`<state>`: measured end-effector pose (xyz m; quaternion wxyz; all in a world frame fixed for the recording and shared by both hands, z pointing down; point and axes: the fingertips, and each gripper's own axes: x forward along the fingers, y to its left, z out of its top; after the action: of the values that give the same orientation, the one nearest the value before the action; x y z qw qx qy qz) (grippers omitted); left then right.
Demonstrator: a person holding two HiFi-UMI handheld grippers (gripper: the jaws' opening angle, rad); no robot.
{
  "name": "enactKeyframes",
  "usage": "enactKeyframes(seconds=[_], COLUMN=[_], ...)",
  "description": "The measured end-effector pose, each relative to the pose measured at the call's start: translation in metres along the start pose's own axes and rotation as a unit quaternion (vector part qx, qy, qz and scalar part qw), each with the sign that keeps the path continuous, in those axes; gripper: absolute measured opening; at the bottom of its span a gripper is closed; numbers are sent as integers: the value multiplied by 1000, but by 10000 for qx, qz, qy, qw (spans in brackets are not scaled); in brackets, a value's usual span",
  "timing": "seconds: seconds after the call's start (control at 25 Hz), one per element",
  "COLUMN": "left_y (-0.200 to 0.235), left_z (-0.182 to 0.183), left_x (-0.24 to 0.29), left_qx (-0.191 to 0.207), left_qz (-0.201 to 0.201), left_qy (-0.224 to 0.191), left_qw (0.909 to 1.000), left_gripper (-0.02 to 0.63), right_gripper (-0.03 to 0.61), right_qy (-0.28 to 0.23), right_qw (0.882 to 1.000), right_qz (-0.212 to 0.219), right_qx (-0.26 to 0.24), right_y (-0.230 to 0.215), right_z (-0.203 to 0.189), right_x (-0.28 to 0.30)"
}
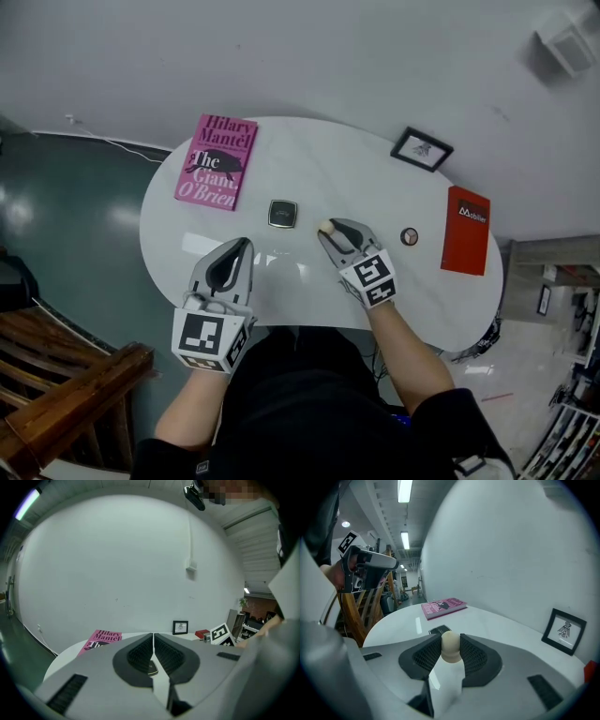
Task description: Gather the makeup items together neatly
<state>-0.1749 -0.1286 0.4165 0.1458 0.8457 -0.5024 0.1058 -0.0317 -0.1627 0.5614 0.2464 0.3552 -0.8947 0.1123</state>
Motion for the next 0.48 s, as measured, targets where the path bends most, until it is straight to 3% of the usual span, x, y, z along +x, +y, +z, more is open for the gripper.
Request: enactKeyframes(seconds=[0.48], left_y=[6], left_z=[-14], left_x=[38], left_qx=[-138], left_qz=[94], left_qy=[295], left_qw=[9994], left_gripper=[18], right_gripper=[136], right_qy=[330], right_qw=[9992], right_qz=[205], right_qx=[-105], right_y=[-20], right_z=[-31], right_x=[42])
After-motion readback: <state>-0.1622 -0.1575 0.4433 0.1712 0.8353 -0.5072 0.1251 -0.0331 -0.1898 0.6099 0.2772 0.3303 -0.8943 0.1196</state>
